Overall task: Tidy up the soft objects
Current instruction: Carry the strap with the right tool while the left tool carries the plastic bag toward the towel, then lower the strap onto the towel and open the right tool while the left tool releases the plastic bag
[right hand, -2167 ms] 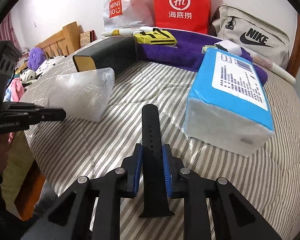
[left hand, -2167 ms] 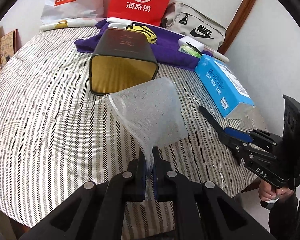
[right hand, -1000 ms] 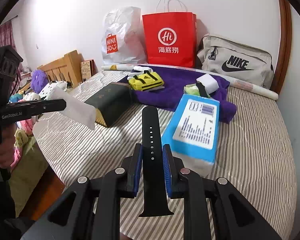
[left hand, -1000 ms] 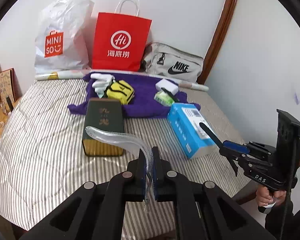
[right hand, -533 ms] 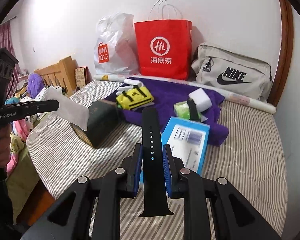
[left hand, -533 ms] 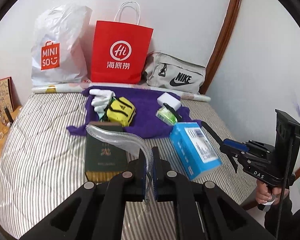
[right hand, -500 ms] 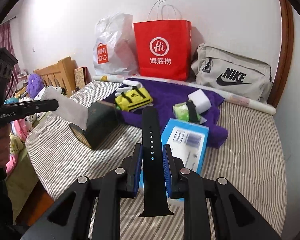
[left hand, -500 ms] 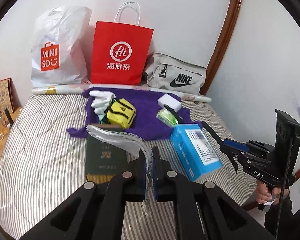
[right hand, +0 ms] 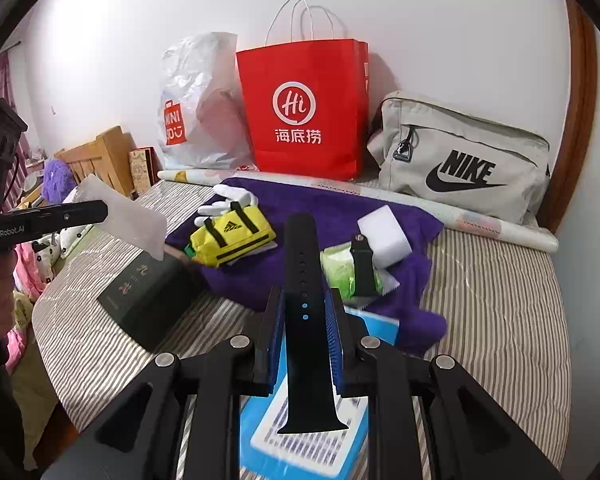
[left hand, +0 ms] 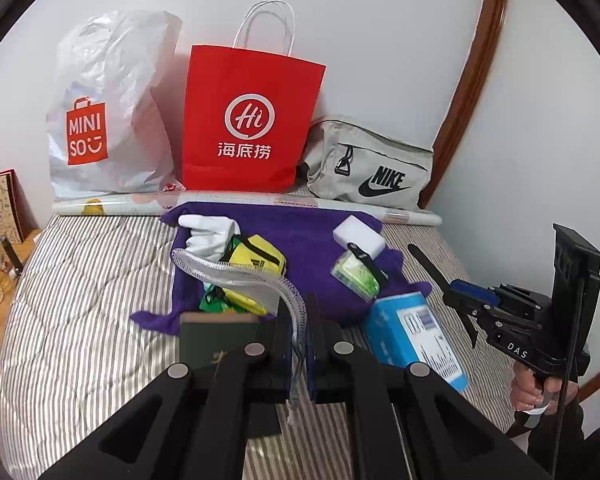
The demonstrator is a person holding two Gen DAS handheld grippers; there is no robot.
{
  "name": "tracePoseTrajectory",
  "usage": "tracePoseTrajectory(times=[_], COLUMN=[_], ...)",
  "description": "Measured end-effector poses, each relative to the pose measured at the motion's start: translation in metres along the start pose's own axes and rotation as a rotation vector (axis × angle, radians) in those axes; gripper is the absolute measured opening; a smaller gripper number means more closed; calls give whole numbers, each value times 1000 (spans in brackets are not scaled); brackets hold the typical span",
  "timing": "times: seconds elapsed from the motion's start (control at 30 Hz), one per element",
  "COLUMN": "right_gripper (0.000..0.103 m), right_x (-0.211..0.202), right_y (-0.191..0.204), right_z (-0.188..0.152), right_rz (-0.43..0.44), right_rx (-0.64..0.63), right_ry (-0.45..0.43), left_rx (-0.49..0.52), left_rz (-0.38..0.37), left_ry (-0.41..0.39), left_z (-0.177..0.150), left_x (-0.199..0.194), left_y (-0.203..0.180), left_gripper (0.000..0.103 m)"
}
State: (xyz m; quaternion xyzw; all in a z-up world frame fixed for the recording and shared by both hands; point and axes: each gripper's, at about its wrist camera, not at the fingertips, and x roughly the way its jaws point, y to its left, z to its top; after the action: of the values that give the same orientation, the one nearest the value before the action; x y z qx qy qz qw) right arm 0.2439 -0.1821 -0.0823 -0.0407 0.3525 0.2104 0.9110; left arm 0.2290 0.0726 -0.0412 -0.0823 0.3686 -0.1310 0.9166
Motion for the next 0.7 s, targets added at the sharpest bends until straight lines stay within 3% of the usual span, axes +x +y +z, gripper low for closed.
tracePoseTrajectory(times=[0.7], right_gripper=[20], right_x=[89], right_y=[-23], right_z=[52], right_rz=[-21], right_rx=[0], right_ry=[53], left_rx=[0], left_rz=[-16], left_ry=[3], left_z=[80], left_x=[97], left_y=[18], left_gripper=[6])
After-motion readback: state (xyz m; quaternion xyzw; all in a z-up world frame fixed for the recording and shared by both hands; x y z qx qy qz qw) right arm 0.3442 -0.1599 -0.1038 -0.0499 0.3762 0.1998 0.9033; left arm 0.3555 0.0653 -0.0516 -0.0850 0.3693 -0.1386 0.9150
